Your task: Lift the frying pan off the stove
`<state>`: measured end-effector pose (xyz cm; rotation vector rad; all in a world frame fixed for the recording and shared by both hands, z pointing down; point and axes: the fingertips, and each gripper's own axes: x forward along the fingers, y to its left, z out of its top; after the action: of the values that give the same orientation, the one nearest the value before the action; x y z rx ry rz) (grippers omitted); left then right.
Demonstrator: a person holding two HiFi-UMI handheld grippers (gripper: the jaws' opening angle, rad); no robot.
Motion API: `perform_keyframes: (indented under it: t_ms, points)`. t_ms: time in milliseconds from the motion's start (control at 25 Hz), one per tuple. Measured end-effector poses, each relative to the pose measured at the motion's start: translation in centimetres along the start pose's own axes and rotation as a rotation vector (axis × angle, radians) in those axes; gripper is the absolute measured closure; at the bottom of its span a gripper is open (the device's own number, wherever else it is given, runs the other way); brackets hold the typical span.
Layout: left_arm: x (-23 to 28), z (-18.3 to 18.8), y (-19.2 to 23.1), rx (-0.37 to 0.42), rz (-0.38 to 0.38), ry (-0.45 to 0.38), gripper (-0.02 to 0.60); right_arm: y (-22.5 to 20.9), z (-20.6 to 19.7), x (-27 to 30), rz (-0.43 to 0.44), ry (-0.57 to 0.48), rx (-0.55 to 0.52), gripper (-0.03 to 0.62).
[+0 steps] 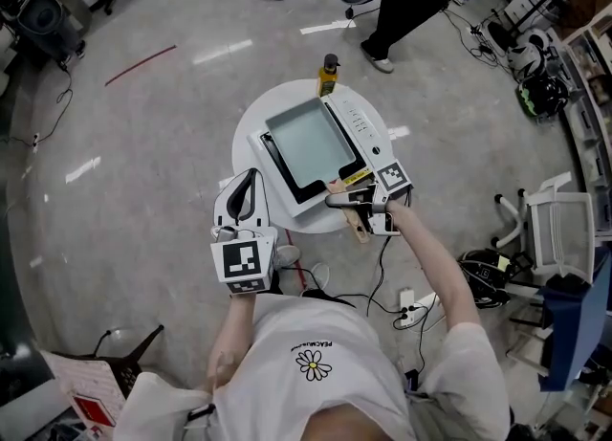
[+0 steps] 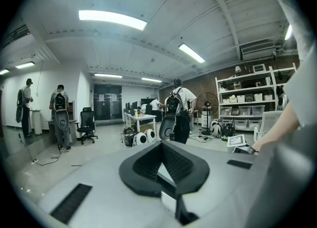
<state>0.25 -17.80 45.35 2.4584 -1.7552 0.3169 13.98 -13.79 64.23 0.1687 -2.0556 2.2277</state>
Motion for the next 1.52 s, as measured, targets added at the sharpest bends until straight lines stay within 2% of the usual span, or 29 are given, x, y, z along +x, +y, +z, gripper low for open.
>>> perform_keyframes:
  t_ms: [520, 720, 840, 960, 1200, 1360, 1520]
  points:
    - [-0.3, 1.0, 0.7, -0.002, 0.009, -0.010, 0.581, 2.1, -0.3, 0.8, -0.030, -0.031, -0.020, 0.499]
    - [-0.9, 0.9, 0.7, -0.005, 0.003, -0.022, 0.581, 4.1, 0.9, 0.6, -0.029, -0.108, -0.067, 0.499]
    - [-1.1, 1.0, 0.9, 0.000, -0.007, -0.036, 0.581, 5.5, 2.3, -0.3, -0.070, -0.158, -0.136, 0.499]
    - [-1.1, 1.1, 0.9, 0.008, -0.023, -0.059, 0.581, 7.7, 3.7, -1.2, -0.073, -0.224, -0.209, 0.499]
    - [-0.7, 3.8, 0.1, 0.022, -0.090, -0.098, 0.581, 14.8, 6.0, -4.6, -0.138, -0.411, -0.421, 0.499]
    - [-0.5, 5.3, -0.5, 0.038, -0.138, -0.136, 0.581, 19.0, 5.7, -7.1, -0.146, -0.578, -0.514, 0.499]
    - [-0.4, 6.4, -1.7, 0.049, -0.189, -0.169, 0.581, 23.0, 3.8, -8.5, -0.126, -0.689, -0.647, 0.499]
